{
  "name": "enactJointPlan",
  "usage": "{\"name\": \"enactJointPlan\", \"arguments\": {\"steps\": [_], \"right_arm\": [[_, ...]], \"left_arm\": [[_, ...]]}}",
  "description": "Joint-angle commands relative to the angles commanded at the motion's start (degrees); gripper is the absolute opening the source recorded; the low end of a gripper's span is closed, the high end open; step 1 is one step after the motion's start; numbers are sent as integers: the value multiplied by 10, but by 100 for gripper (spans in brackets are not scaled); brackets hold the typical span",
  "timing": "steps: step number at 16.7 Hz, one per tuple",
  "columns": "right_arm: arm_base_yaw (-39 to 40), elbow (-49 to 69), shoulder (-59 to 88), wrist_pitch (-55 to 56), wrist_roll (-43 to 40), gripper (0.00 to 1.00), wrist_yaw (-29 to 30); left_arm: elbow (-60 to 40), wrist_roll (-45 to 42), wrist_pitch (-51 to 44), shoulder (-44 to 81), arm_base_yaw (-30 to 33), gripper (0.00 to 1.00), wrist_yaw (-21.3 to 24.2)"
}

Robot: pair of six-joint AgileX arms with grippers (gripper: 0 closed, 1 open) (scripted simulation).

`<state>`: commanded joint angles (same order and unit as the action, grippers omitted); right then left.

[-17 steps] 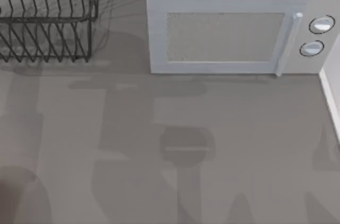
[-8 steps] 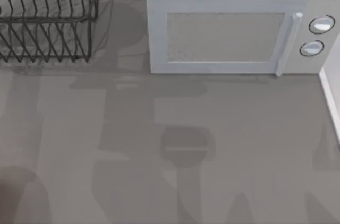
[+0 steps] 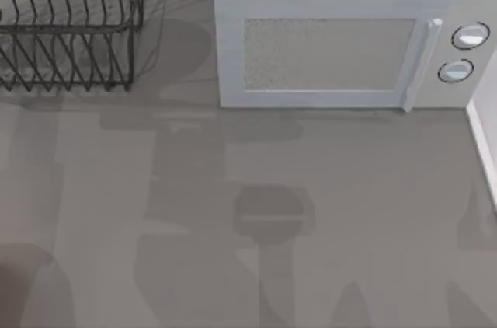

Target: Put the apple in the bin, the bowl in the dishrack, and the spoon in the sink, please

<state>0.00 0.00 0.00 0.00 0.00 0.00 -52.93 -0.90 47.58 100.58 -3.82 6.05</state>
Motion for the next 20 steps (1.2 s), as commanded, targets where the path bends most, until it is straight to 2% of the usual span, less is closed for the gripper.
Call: {"name": "enactJointPlan", "arguments": {"steps": [4,8,12,20], "right_arm": [[0,0,0,0,0,100,0],[0,0,0,0,0,100,0],[0,0,0,0,0,100,0],[0,0,0,0,0,100,0]], "left_arm": [[9,1,-9,-15,0,100,-2],[68,4,-63,-115,4,100,-9],[162,7,-145,-301,11,100,-18],[380,9,-340,-768,27,100,-43]]}}
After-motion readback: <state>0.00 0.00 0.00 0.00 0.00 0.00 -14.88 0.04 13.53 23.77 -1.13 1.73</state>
